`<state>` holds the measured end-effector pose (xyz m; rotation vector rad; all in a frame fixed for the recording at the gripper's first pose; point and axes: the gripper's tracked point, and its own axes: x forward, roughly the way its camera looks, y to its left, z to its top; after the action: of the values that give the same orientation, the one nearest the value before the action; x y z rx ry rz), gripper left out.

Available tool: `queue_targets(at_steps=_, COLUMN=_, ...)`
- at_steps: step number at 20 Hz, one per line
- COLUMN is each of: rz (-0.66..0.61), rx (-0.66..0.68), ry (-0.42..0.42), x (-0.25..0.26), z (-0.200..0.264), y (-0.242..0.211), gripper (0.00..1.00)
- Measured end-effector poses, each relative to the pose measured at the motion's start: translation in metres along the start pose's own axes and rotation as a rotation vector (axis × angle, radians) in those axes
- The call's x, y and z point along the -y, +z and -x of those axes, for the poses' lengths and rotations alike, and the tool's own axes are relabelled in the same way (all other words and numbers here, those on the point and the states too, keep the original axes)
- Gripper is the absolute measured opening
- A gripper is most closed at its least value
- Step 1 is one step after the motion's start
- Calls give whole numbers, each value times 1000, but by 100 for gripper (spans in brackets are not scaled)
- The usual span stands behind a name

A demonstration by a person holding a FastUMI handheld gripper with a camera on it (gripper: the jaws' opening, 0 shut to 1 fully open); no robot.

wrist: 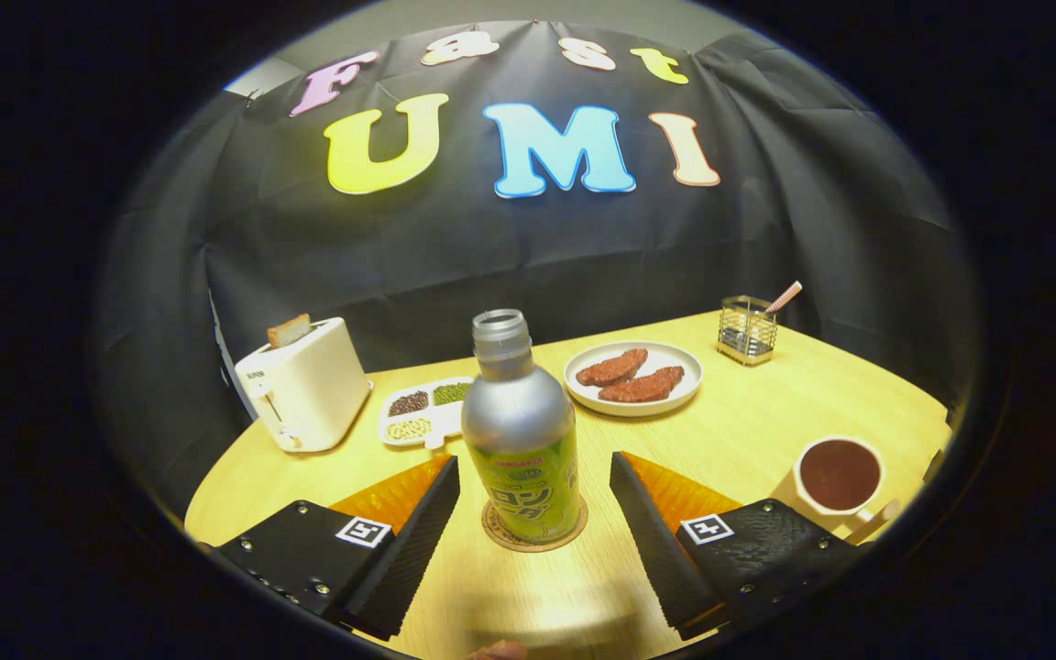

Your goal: Take the bottle from table, then pour the juice into the cup, finally place the bottle on the coaster

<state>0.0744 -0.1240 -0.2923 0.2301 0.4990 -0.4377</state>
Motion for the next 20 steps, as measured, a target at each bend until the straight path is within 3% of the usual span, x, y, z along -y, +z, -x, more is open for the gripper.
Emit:
queue_targets(at_steps=14, rz=43, rx=186, ry=149, x=-36, z=107, y=114, gripper=99)
queue_targets(at_steps=20, rz=39, rx=262, ry=158, x=-36, z=144, y=150, gripper=99)
